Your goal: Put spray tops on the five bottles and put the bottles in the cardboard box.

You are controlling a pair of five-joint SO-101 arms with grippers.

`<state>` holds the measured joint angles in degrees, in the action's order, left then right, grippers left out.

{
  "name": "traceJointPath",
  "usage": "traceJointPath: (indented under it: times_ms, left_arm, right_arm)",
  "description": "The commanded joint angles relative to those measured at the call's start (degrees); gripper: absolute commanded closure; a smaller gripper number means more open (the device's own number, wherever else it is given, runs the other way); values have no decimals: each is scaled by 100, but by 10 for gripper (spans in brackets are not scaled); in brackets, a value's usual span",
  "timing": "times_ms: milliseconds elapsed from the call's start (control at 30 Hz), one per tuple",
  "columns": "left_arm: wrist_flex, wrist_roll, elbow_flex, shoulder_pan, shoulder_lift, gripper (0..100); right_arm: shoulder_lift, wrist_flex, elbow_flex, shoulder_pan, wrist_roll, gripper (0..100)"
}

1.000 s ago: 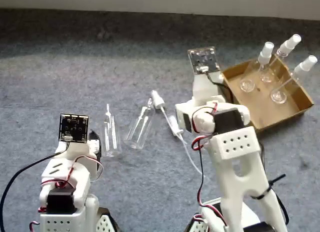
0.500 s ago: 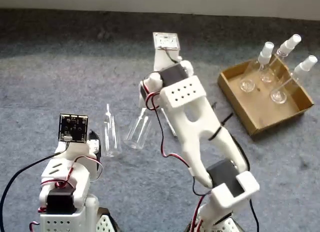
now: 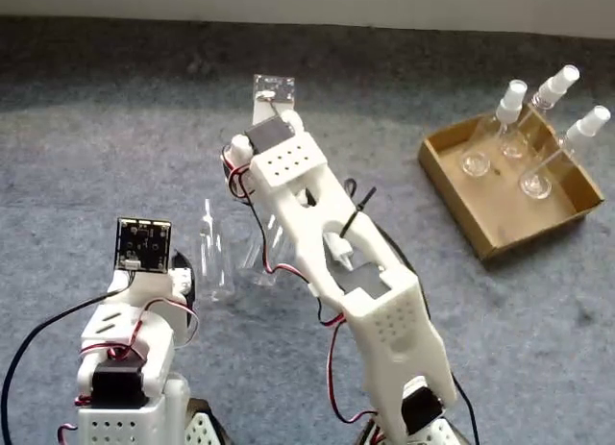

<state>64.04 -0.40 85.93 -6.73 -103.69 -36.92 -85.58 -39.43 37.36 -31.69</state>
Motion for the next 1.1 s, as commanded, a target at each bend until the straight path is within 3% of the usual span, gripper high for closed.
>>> traceJointPath:
  times_ms: [0, 333, 833, 1067]
  left_arm:
    - [-114, -44, -48, -48, -57, 992]
    - [-114, -44, -48, -22, -57, 991]
    - [-343, -44, 163, -13, -57, 989]
    - [-360, -44, 171, -13, -57, 989]
  right_arm:
    - [-242, -40, -664, 127, -79, 646]
    - [-919, -470, -822, 127, -79, 652]
    - [-963, -725, -822, -101, -18, 893]
    - [-857, -1200, -1174, -101, 1099, 995]
